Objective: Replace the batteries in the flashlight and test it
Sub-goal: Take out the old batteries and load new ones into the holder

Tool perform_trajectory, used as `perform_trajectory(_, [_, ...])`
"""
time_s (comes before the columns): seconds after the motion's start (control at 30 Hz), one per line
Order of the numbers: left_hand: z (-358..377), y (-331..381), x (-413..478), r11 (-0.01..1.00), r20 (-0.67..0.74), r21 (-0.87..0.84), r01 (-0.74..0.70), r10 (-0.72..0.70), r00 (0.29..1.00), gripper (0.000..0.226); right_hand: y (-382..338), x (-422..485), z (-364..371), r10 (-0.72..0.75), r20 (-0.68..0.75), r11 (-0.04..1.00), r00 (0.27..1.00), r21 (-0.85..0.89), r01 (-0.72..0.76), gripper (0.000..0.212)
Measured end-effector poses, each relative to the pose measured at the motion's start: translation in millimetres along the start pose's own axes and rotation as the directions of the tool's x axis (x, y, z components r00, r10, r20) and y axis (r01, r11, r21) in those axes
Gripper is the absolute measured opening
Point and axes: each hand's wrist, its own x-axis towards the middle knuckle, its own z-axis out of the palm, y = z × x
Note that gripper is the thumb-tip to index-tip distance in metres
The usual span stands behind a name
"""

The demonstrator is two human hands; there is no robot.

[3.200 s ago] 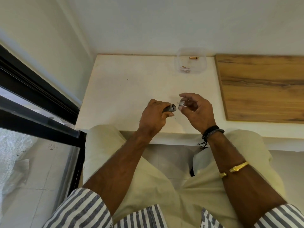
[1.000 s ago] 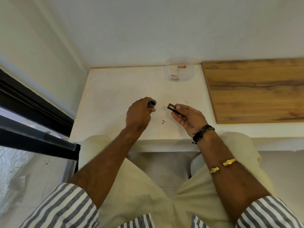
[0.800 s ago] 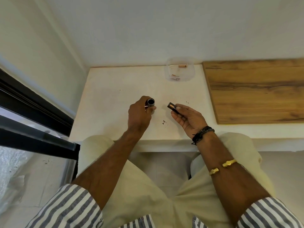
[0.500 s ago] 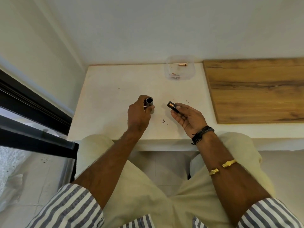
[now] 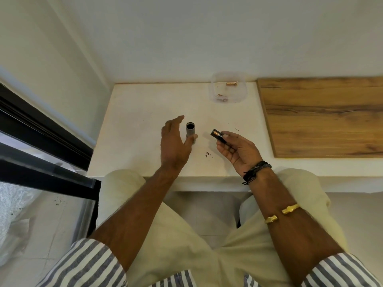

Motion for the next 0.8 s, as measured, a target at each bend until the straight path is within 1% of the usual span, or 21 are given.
perform_trajectory(0.07, [-4,6,-7,0.996,-0.124,-0.04,-0.075,0.07,0.99,0.04,0,-1,1,0.0,0.025,1.0,1.0,-0.023,0.0,0.024])
perform_trajectory(0.1, [-5,9,-11,0.991,-0.154,-0.062,-0.116,0.105,0.982,0.031,-1,-2,3,0.002,0.042,0.999,0.999,-0.036,-0.001,0.024])
perform_trajectory(0.13, [-6,12,-15,0.985,-0.146,-0.097,-0.145,0.13,0.981,0.026,-1,-3,3,0.006,0.063,0.999,0.998,-0.047,-0.003,0.025])
perform_trajectory(0.17, [-6,15,-19,0.978,-0.107,-0.145,-0.153,0.138,0.985,0.024,-1,-3,4,0.011,0.087,0.998,0.996,-0.057,-0.006,0.025])
perform_trajectory(0.27, [-3,18,-28,0.96,0.048,-0.264,-0.092,0.109,0.993,0.035,-1,-7,8,0.033,0.16,0.995,0.987,-0.1,-0.018,0.023])
perform_trajectory(0.33, [0,17,-31,0.95,0.083,-0.304,-0.069,0.099,0.992,0.036,1,-9,9,0.042,0.177,0.99,0.983,-0.142,-0.016,0.02])
perform_trajectory(0.4, [0,14,-32,0.942,0.085,-0.331,-0.055,0.088,0.993,0.03,3,-11,11,0.019,0.159,0.976,0.987,-0.218,0.016,0.017])
perform_trajectory(0.43, [0,13,-32,0.94,0.083,-0.337,-0.048,0.08,0.993,0.028,4,-11,11,-0.011,0.14,0.956,0.99,-0.29,0.052,0.015])
perform_trajectory(0.5, [0,11,-32,0.938,0.08,-0.343,-0.041,0.073,0.994,0.026,7,-10,13,-0.097,0.098,0.875,0.99,-0.466,0.132,0.012])
perform_trajectory(0.53, [0,9,-32,0.939,0.082,-0.341,-0.047,0.08,0.993,0.026,8,-10,13,-0.132,0.09,0.837,0.987,-0.524,0.159,0.011])
perform_trajectory(0.67, [2,5,-35,0.952,0.107,-0.299,-0.068,0.104,0.989,0.025,16,-10,12,-0.146,0.106,0.78,0.984,-0.6,0.18,0.013])
perform_trajectory(0.8, [4,1,-38,0.967,0.138,-0.243,-0.082,0.118,0.983,0.025,19,-10,10,-0.102,0.079,0.787,0.992,-0.603,0.129,0.008])
